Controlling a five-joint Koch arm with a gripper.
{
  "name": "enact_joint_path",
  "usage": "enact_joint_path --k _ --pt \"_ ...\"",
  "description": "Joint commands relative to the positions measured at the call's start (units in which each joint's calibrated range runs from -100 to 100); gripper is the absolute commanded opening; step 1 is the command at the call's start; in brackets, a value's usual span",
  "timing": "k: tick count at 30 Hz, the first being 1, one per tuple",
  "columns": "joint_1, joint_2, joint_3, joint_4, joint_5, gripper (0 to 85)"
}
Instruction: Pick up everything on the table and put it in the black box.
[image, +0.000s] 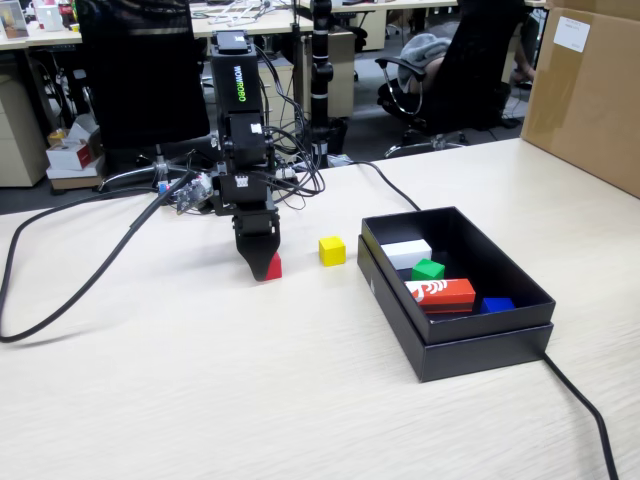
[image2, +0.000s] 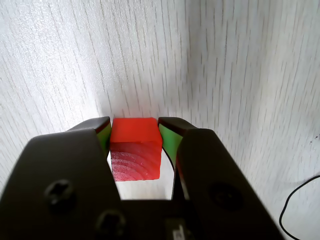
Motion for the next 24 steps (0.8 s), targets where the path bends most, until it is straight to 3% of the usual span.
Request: enact_joint_path --k 1,9,11,17,24 --pt "-0.05 -0.22 1.94 0.49 0.54 9.3" --pt "-0.34 -0.91 2.66 -0.03 0.59 8.9" --pt "-0.49 -2.51 4.02 -1.15 0.59 3.9" --pt "0.1 -9.86 14.72 -10.74 0.98 3.5" --pt "5.08 -13.07 31.49 -13.59 2.69 3.5"
